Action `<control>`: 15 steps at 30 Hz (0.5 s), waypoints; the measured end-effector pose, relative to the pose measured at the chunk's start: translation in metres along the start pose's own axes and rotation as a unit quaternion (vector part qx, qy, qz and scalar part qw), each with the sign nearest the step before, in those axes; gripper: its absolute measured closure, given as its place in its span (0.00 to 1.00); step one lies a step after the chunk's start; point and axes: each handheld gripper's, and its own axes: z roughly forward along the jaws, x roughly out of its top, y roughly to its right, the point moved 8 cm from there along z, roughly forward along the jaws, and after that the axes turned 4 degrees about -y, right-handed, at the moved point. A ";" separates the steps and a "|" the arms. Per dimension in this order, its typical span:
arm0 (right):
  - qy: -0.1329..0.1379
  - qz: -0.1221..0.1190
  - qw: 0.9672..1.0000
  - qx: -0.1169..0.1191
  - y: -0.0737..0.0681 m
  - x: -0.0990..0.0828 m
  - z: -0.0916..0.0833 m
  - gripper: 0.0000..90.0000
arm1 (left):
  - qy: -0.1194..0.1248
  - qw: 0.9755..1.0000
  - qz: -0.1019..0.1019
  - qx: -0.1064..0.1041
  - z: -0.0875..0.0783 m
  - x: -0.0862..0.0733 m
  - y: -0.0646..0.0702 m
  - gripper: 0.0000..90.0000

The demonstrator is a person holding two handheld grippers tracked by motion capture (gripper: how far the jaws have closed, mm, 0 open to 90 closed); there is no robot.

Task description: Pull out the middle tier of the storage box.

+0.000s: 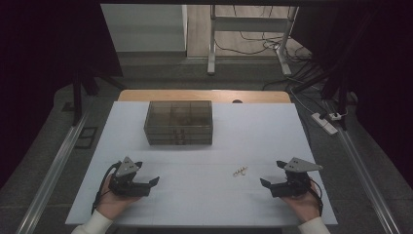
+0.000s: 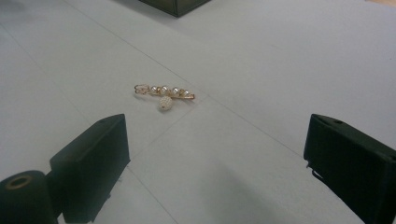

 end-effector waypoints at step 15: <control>-0.008 0.007 1.000 -0.001 0.002 -0.003 0.000 0.07 | -0.003 1.000 0.015 0.007 0.000 -0.002 0.002 0.16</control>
